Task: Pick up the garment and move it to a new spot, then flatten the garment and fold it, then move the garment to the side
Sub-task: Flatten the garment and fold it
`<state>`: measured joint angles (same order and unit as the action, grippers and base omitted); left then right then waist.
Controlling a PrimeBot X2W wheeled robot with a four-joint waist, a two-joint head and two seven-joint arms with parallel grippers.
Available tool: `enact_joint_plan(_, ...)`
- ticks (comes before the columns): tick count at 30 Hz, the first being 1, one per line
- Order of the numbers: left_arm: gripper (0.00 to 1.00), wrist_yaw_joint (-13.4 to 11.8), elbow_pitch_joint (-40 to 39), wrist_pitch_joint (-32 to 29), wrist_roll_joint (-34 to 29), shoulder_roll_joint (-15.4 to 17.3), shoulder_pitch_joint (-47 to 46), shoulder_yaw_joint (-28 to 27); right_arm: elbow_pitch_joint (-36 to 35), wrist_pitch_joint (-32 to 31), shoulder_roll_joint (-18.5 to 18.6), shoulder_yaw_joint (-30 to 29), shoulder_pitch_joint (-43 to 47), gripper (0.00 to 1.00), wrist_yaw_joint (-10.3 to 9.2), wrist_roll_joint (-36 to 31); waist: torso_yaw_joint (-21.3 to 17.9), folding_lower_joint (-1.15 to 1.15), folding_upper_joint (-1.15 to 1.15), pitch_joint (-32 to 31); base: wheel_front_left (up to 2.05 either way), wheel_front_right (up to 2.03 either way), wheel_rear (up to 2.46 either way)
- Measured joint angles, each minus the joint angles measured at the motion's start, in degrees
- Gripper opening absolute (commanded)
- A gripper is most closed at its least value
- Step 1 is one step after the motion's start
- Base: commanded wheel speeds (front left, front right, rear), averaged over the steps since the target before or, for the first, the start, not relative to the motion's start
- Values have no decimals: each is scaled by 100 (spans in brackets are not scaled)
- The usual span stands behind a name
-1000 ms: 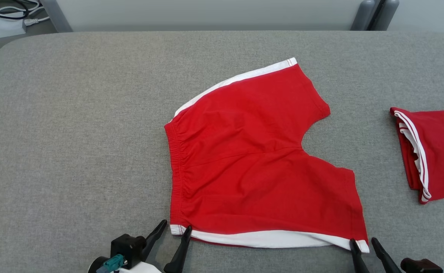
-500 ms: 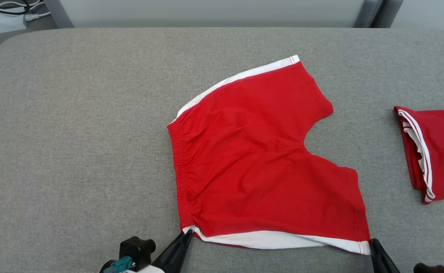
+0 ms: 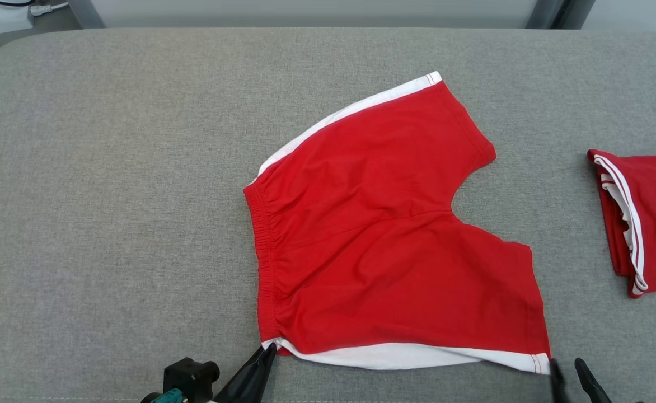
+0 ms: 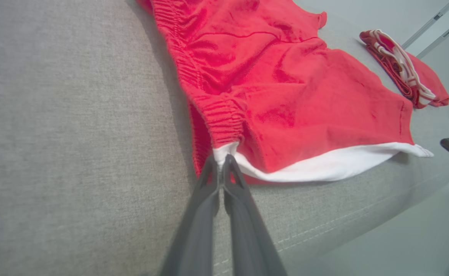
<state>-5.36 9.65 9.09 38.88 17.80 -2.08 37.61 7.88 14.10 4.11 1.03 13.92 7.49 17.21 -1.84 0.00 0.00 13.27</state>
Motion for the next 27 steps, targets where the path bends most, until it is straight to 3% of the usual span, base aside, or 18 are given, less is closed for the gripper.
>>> enact_joint_plan(8,0,-24,-32,0,1,-16,-17,26,422,-104,-44,192,-113,100,1,-3,38,0,0,-9,0,0,0)
enact_joint_plan(9,0,-24,-29,0,1,-15,-22,31,475,-104,-53,204,-155,93,0,-3,49,0,0,-4,0,0,0)
enact_joint_plan(11,0,-21,-25,0,1,-26,-47,53,581,-103,-62,232,-235,98,0,-3,75,0,0,-7,0,0,0)
enact_joint_plan(14,0,-19,-19,1,1,-32,-66,57,625,-97,-71,316,-327,95,1,-2,97,0,0,-1,0,0,0)
enact_joint_plan(15,0,-19,-12,1,-1,-32,-67,59,655,-97,-78,330,-348,77,1,-1,98,0,0,1,0,0,0)
enact_joint_plan(16,0,-19,-11,2,-2,-36,-68,60,697,-96,-81,336,-366,47,1,1,105,0,0,6,0,0,0)
enact_joint_plan(17,0,-19,-5,3,-2,-40,-69,68,780,-94,-82,352,-416,0,1,8,114,0,0,22,0,0,0)
enact_joint_plan(27,0,-18,35,18,7,-38,-81,76,621,-41,-82,255,-268,0,1,63,96,0,0,100,0,0,0)
